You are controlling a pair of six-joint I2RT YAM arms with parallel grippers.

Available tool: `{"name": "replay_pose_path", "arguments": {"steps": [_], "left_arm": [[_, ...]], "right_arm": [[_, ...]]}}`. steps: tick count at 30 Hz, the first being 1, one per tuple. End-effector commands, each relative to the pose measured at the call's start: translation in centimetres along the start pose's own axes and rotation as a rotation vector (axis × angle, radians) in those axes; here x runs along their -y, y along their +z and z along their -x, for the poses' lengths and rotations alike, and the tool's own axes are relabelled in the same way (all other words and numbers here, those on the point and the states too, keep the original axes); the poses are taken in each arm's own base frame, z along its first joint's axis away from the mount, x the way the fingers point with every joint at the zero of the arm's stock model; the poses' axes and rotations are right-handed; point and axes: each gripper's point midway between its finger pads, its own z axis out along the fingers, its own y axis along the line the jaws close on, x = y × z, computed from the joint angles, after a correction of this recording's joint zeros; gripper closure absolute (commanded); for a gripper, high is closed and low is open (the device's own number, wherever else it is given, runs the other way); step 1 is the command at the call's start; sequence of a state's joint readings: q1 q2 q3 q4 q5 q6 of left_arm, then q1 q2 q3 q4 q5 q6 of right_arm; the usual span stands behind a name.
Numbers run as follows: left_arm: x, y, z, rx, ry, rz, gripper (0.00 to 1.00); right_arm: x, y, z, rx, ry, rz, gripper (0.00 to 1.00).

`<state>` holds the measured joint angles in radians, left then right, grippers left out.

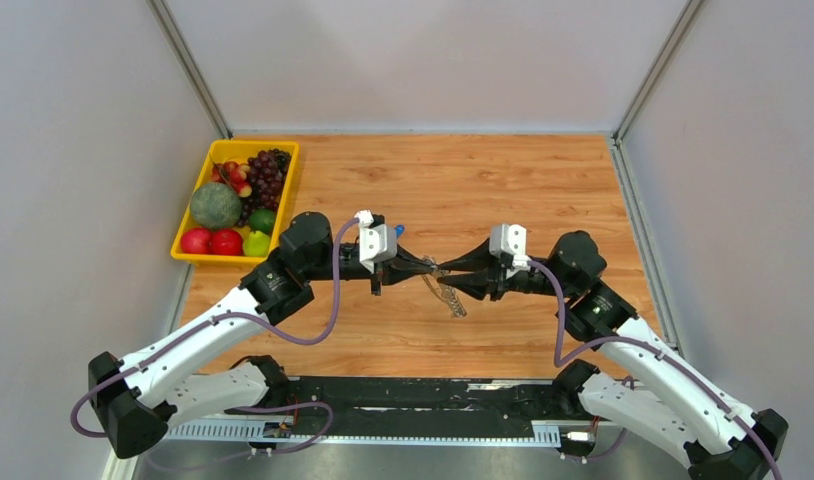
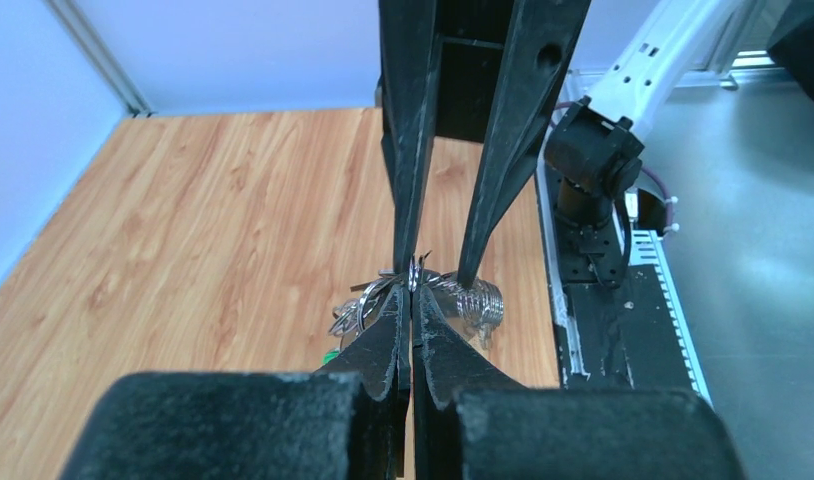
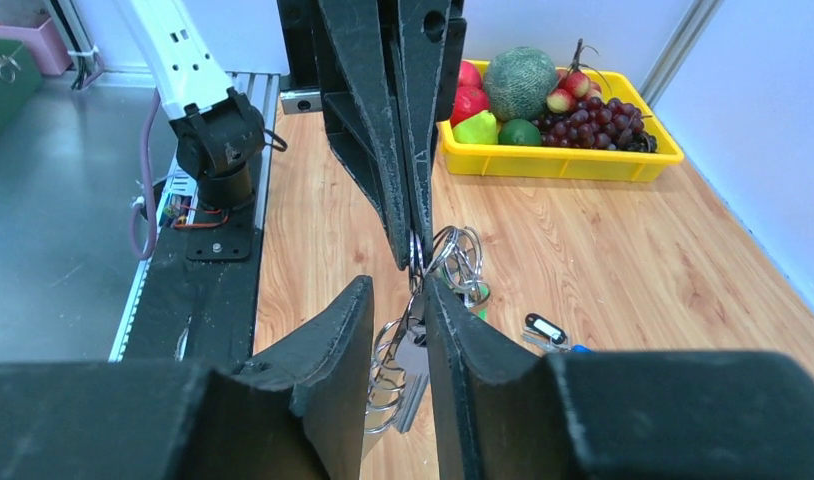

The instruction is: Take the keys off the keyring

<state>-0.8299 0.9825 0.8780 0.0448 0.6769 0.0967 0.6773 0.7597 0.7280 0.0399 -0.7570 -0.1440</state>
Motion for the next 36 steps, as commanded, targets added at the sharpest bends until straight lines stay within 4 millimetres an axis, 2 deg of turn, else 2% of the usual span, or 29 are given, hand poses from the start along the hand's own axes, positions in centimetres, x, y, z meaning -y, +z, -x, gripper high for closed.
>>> {"name": "replay_pose_path", "arguments": {"steps": [1, 8, 21, 28, 34, 36], "left_arm": [[1.3, -0.2, 3.2, 0.11, 0.066, -0.071, 1.0], [1.4, -0.2, 2.9, 0.097, 0.07, -0.083, 1.0], [0.9, -0.4, 2.7, 0.073, 0.084, -0.044, 1.0], [0.9, -0.4, 2.8, 0.074, 0.082, -0.052, 1.0], [1.0, -0.5, 3.0, 0.076, 0.084, -0.055, 1.0], [1.1, -0.5, 3.0, 0.075, 0.085, -0.055, 1.0]], "right_arm": [[0.5, 0.9, 2.4, 0.053, -0.115, 0.0, 0.7], [0.1, 1.2, 2.9, 0.061, -0.112, 0.012, 0.71], [0.2, 0.2, 3.2, 0.041, -0.092, -0.034, 0.68], [-0.1, 0.6, 3.3, 0.036, -0.081, -0.005, 0.78], [-0.1, 1.2, 2.9, 0.022, -0.051, 0.025, 0.77], [-0.2, 1.3, 2.9, 0.022, -0.049, 0.035, 0.84]]}}
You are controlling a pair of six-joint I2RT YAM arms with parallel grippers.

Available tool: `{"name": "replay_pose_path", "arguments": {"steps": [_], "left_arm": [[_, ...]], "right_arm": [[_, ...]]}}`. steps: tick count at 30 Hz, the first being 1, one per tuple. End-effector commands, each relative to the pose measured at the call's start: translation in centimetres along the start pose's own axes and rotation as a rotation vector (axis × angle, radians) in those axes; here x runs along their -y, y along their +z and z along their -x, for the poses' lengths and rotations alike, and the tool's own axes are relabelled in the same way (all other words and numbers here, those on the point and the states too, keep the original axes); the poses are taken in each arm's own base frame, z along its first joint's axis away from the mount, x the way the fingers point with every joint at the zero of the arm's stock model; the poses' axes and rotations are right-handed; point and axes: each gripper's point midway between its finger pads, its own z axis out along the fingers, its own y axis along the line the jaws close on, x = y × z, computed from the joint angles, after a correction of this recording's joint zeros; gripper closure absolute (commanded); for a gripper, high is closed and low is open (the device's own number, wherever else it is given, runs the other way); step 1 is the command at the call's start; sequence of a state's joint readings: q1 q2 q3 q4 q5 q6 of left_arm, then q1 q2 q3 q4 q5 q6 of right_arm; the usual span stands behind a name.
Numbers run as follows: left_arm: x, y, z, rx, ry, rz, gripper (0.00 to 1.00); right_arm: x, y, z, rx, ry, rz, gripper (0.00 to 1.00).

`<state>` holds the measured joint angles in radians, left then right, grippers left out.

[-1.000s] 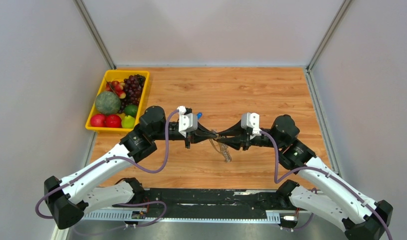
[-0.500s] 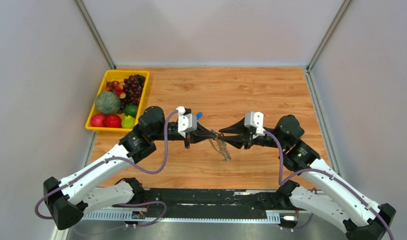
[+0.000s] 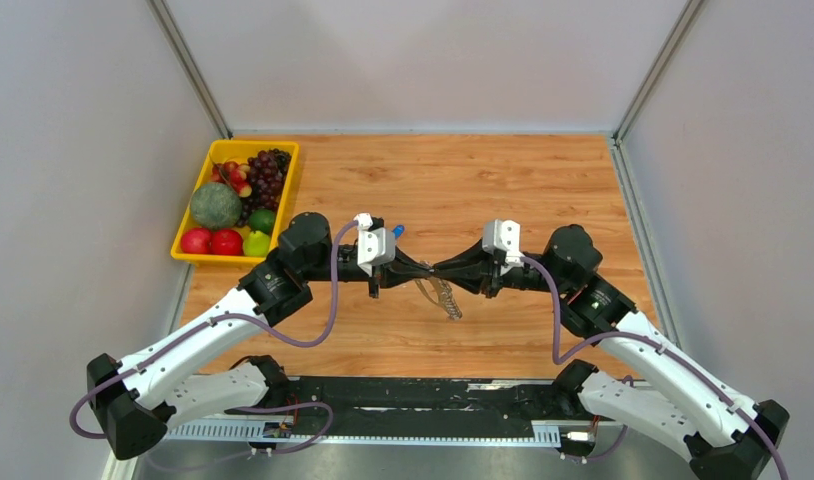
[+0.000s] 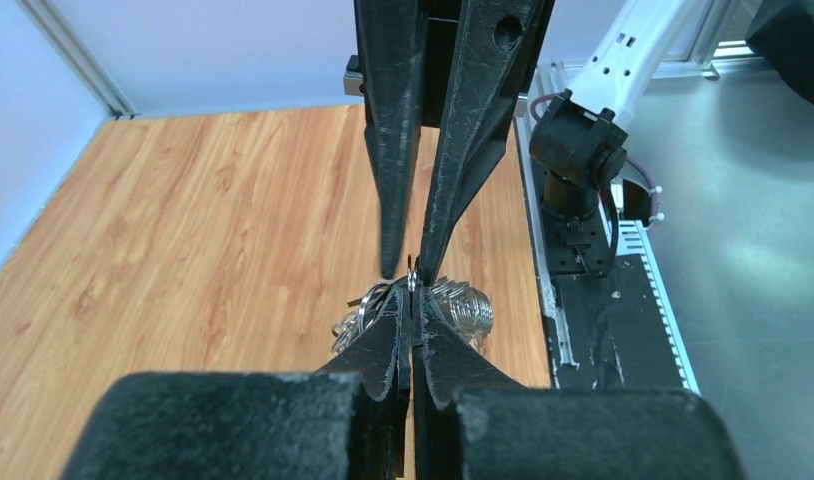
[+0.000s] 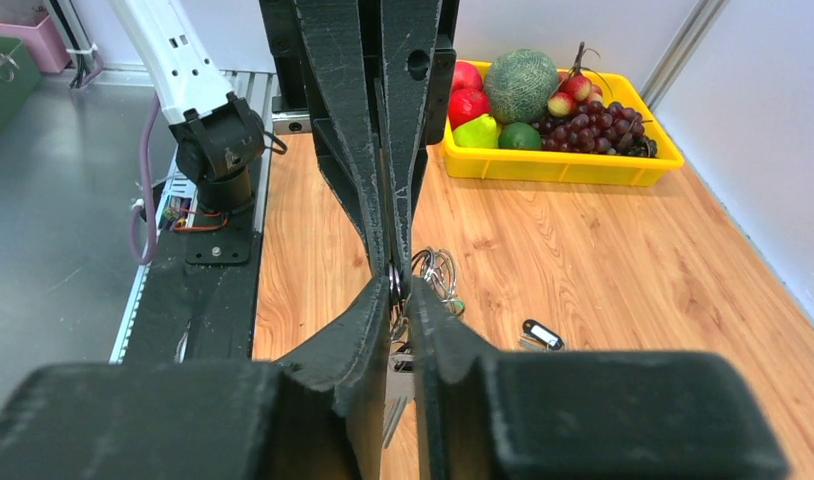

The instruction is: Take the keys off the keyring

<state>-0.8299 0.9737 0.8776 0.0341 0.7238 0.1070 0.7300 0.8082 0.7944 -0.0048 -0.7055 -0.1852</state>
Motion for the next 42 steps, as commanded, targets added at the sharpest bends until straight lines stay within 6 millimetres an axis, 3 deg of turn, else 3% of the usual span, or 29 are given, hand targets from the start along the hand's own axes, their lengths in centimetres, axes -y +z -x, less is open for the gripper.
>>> {"name": "replay_pose_path", "arguments": {"steps": [1, 3, 9, 11, 12, 14, 18, 28, 37, 42], "left_arm": [[0.1, -0.3, 2.9, 0.067, 0.078, -0.009, 1.0], [0.1, -0.3, 2.9, 0.068, 0.08, -0.006, 1.0], [-1.1, -0.4, 2.1, 0.038, 0.072, 0.059, 0.97], [-1.3, -0.4, 1.4, 0.018, 0.062, 0.072, 0.82], [-1.3, -0.4, 1.1, 0.007, 0.056, 0.073, 0.69], [-1.5, -0.3, 0.9, -0.006, 0.052, 0.077, 0.55], [-1.7, -0.2, 0.4, -0.034, 0.033, 0.083, 0.47], [-3.1, -0.1, 0.4, -0.067, 0.041, 0.134, 0.48], [-2.6, 0.8, -0.3, -0.082, 0.013, 0.076, 0.74], [-2.7, 1.1, -1.0, -0.1, -0.006, 0.069, 0.72]], "right_arm": [[-0.3, 0.2, 2.2, 0.04, -0.028, 0.035, 0.9], [-0.3, 0.3, 2.2, 0.04, -0.026, 0.034, 1.0], [0.2, -0.2, 2.3, 0.022, -0.01, -0.012, 1.0], [0.4, -0.4, 2.4, 0.005, 0.002, -0.026, 1.0], [0.4, -0.4, 2.4, -0.007, 0.007, -0.026, 1.0], [0.6, -0.3, 2.2, -0.034, 0.021, -0.027, 1.0], [0.8, 0.0, 1.2, -0.107, 0.047, -0.014, 1.0], [2.1, 0.4, -0.8, -0.295, 0.093, -0.054, 1.0], [1.8, 0.8, -0.9, -0.314, 0.096, -0.022, 1.0], [1.7, 0.8, -0.5, -0.304, 0.09, -0.016, 1.0]]}}
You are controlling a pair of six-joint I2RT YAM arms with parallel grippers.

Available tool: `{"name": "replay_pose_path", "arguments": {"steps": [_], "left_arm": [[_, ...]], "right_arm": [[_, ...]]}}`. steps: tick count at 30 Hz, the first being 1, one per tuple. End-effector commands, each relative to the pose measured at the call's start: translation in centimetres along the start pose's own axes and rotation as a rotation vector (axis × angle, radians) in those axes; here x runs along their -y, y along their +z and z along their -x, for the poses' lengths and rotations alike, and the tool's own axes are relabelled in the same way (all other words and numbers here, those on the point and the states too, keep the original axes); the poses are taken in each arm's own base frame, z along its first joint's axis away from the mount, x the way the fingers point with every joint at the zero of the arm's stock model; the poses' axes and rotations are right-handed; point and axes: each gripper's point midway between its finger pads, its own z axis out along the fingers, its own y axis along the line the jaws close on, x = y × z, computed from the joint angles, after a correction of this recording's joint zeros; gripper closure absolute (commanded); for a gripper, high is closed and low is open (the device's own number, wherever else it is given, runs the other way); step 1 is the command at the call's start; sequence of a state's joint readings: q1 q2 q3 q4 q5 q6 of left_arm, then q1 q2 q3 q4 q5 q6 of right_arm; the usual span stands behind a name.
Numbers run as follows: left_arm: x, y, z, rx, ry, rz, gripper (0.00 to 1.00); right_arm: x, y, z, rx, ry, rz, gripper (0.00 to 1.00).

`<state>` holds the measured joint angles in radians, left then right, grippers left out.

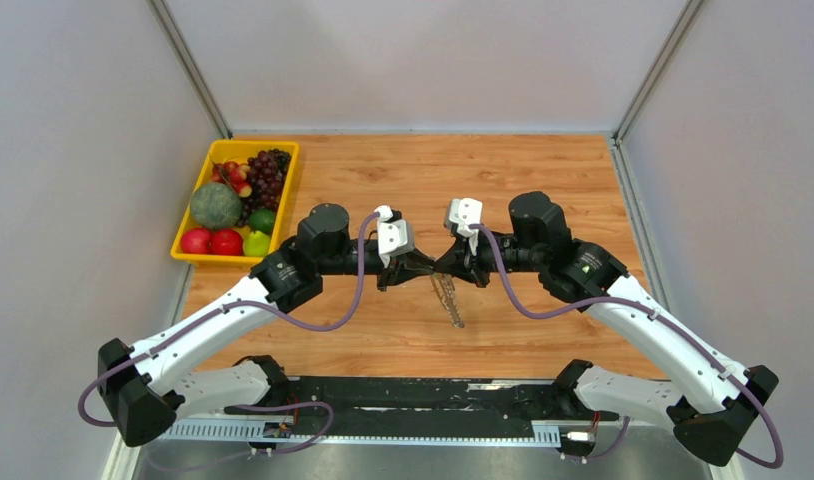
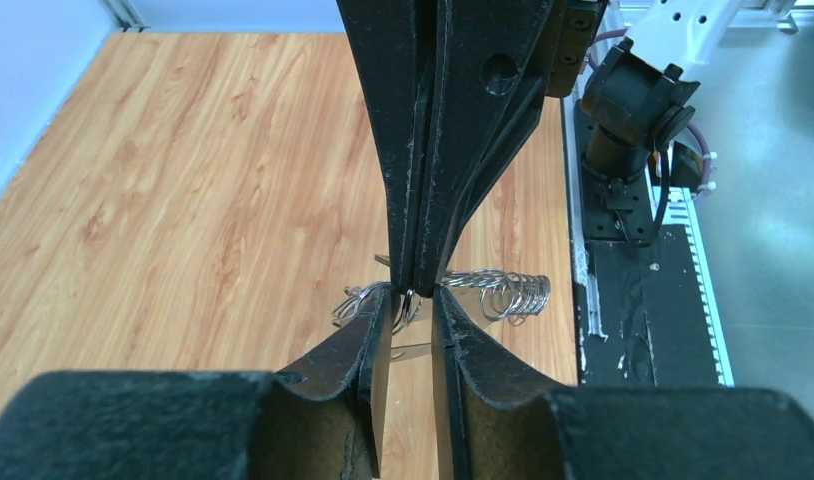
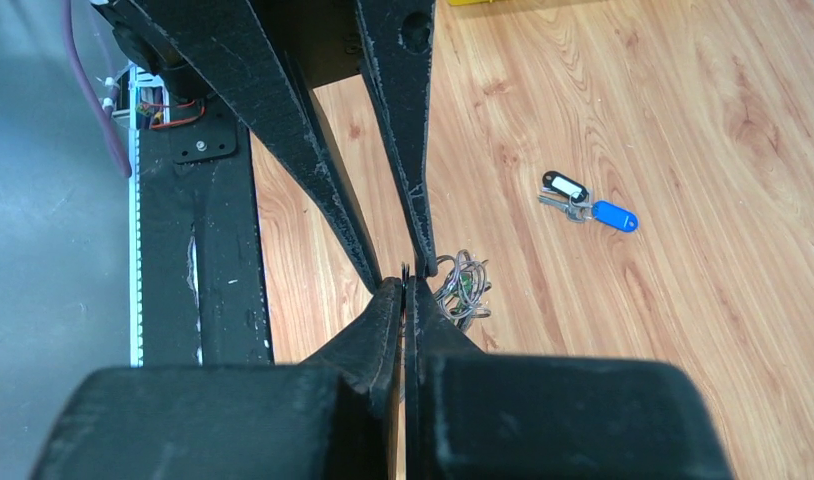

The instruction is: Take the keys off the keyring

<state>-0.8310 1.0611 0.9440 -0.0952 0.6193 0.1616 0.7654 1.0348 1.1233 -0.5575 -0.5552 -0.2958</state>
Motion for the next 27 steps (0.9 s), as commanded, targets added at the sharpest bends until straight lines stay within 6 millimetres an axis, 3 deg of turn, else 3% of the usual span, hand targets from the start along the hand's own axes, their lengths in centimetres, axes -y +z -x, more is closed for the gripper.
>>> {"name": "replay_pose_path", "arguments": {"steps": [1, 6, 12, 16, 21, 27], "left_arm": [[-0.3, 0.2, 1.7, 0.032, 0.031, -0.009, 0.7], [-0.3, 0.2, 1.2, 0.018, 0.028, -0.005, 0.59], [-0.3, 0.0, 1.1, 0.015, 0.035, 0.001, 0.56], [-0.3, 0.0, 1.1, 0.012, 0.035, -0.001, 0.64], [0.1, 0.2, 1.1, 0.011, 0.026, -0.027, 0.94], [0.7, 0.2, 1.8, 0.038, 0.026, -0.066, 1.0]], "right_arm": [[-0.4, -0.8, 3.2, 0.078, -0.062, 0.01, 1.0], [-0.3, -1.1, 3.4, 0.085, -0.068, -0.004, 1.0], [-0.3, -1.3, 3.2, 0.087, -0.067, -0.013, 1.0], [-0.6, -1.3, 3.5, 0.103, -0.069, -0.001, 1.0], [-0.9, -1.4, 3.7, 0.117, -0.067, 0.013, 1.0], [-1.0, -1.4, 3.9, 0.127, -0.066, 0.015, 0.98]]}}
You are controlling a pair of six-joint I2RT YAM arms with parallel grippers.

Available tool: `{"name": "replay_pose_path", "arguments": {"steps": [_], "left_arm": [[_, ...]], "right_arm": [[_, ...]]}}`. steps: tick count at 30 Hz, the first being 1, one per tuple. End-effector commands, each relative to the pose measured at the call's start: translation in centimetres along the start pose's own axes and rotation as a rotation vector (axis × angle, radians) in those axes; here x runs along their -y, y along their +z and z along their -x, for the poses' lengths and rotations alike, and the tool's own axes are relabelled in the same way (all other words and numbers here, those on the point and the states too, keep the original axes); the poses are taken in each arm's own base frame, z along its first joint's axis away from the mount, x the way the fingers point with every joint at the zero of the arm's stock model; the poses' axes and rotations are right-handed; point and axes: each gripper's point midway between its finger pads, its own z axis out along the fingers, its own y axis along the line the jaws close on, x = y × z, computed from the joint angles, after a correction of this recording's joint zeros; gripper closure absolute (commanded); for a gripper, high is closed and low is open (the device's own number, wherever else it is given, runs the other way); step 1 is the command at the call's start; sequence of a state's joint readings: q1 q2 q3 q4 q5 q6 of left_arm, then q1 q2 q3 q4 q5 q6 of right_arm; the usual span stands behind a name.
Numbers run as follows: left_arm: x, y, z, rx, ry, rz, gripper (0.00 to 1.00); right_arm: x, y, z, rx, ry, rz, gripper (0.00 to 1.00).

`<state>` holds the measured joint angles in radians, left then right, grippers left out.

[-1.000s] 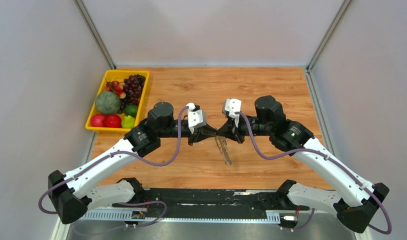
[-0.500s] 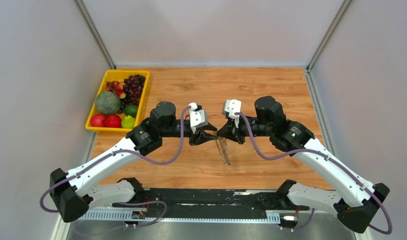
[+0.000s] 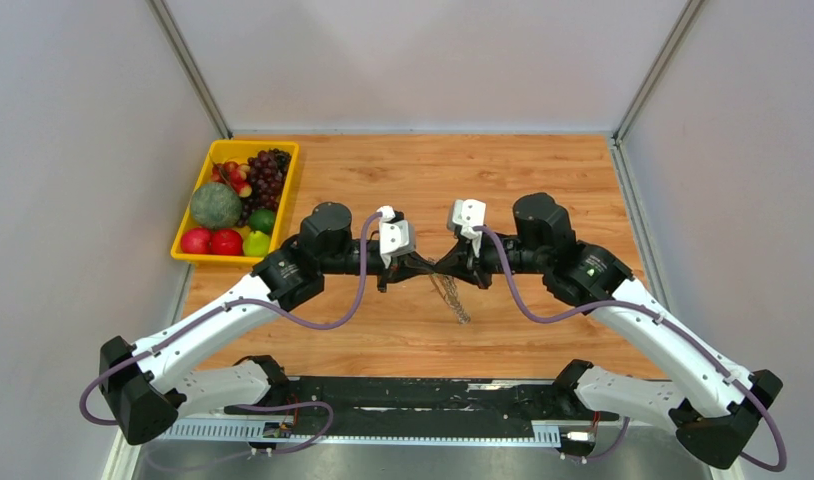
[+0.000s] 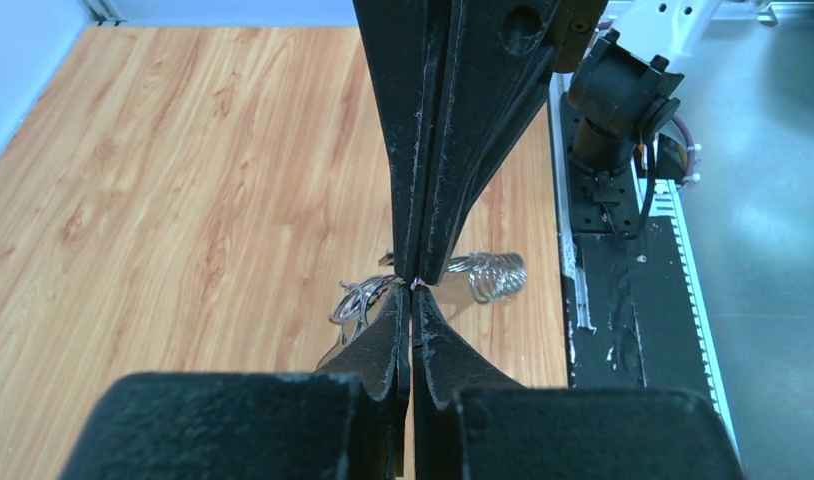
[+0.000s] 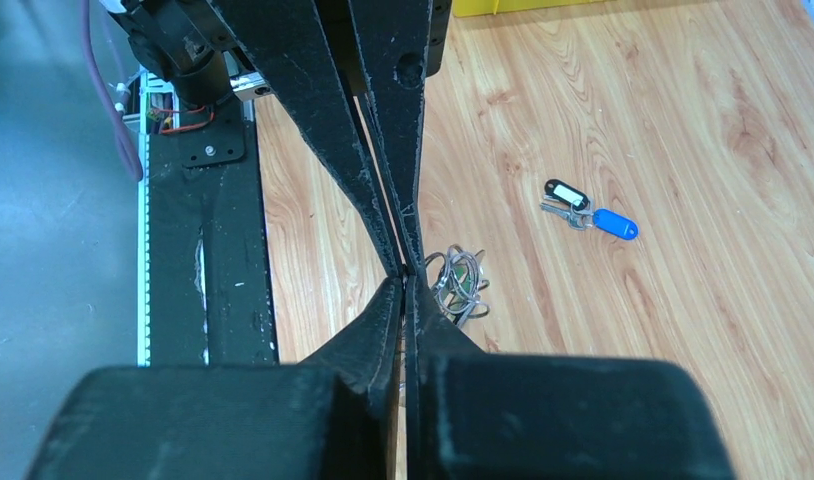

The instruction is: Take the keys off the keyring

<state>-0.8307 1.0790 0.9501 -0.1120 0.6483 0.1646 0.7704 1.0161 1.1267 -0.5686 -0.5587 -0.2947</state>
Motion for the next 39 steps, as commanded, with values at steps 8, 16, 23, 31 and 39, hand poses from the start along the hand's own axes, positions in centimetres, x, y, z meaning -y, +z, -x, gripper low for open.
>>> {"name": "replay_pose_path", "arguments": {"steps": [8, 16, 23, 31, 39], "left_arm": [[0.4, -1.0, 3.0, 0.085, 0.068, 0.005, 1.0], [1.1, -1.3, 3.8, 0.118, 0.058, -0.019, 1.0], [1.5, -1.3, 4.6, 0.157, 0.044, -0.038, 1.0], [1.8, -1.3, 5.8, 0.208, 0.037, -0.056, 1.0], [1.5, -1.3, 6.8, 0.261, 0.006, -0.035, 1.0]], "right_arm": [[-0.1, -2.4, 2.8, 0.138, -0.083, -0.083, 0.63], [-0.1, -3.6, 1.4, 0.169, -0.164, -0.142, 0.84], [-1.1, -2.8, 1.6, 0.202, -0.197, -0.065, 0.8], [-1.4, -1.6, 1.3, 0.189, -0.174, -0.013, 0.93], [-1.5, -1.5, 0.3, 0.177, -0.141, -0.017, 0.88]]}}
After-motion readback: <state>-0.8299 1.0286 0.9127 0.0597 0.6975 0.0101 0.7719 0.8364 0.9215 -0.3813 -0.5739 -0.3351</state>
